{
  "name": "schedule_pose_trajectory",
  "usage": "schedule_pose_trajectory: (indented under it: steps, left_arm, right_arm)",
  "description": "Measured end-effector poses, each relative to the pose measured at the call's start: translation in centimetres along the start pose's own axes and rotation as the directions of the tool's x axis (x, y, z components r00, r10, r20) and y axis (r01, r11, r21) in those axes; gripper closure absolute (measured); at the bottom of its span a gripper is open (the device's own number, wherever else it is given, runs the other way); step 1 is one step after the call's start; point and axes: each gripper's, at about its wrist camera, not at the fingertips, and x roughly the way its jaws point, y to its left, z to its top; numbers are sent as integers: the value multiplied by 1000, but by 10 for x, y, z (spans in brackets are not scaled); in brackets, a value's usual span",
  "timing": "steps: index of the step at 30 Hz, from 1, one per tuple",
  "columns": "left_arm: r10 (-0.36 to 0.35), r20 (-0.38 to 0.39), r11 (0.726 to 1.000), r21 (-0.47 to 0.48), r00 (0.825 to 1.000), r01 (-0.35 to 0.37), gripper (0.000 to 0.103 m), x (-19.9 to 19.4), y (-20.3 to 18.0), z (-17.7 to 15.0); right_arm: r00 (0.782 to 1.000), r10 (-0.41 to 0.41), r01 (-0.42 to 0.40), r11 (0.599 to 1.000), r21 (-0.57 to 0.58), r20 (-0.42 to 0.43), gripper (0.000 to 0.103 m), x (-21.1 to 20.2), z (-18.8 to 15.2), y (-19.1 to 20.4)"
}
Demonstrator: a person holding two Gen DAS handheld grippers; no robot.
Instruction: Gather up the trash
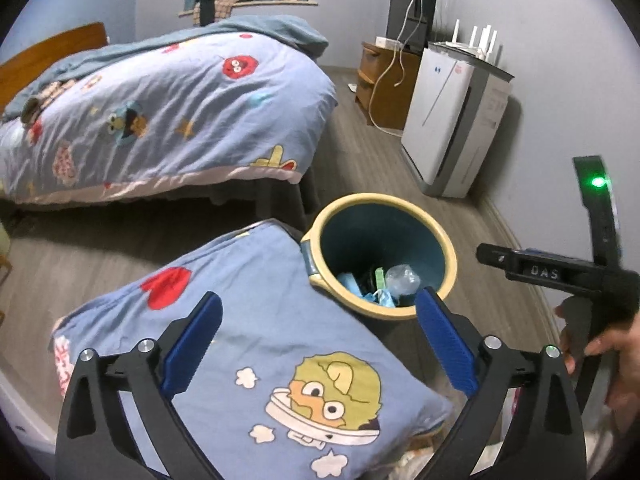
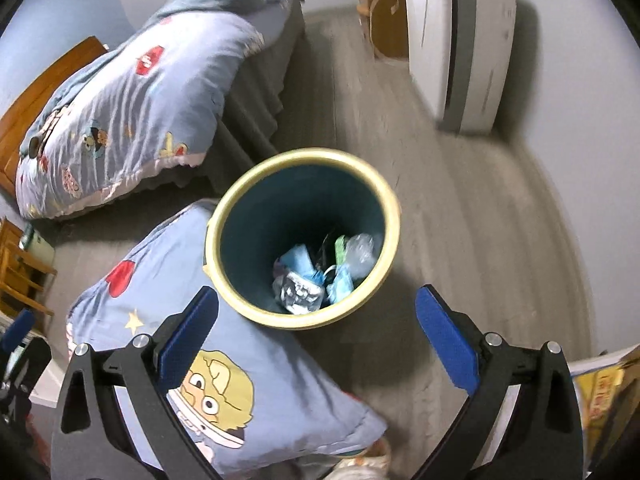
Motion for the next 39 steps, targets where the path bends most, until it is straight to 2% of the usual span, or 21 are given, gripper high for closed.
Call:
schedule_pose_trajectory:
  steps: [4,7,10,13,20,24,29,39]
  left_arm:
    - [58,19,998,33,998,-58,5,-10,-10,-7]
    - [65,34,997,29,997,-66,5,-11,-10,-10]
    - [85,56,996,11,995,-86,5,-10,-7,-9]
    - [51,66,998,-28,996,-50,5,-5,-1,-6]
    - [127,66,992,-14,990,-126,5,6,1,-1]
    - [117,65,993,-35,991,-115,5,6,7,-1]
    - [146,76,989,-16,986,-145,5,5,6,-2]
    - [144,75,990,-4,987,-144,5,3,3,-4]
  right_arm:
    - [996,-35,40,997,-67,77,6,-29,-12,13]
    - [986,-67,85,990,-113,149,6,-51,-23,22]
    - [980,-77,103,986,-134,182,6,-61,-32,28]
    - [978,-76,109,981,-163,196,6,-62,-35,36]
    - [976,-75,113,976,-186,204,6,-58,-35,45]
    - [974,-70,114,973,-200,214,6,-58,-37,50]
    - [974,-64,110,973,-204,219,6,-59,-38,53]
    - [973,-65,111,973,-201,221,6,-60,-39,55]
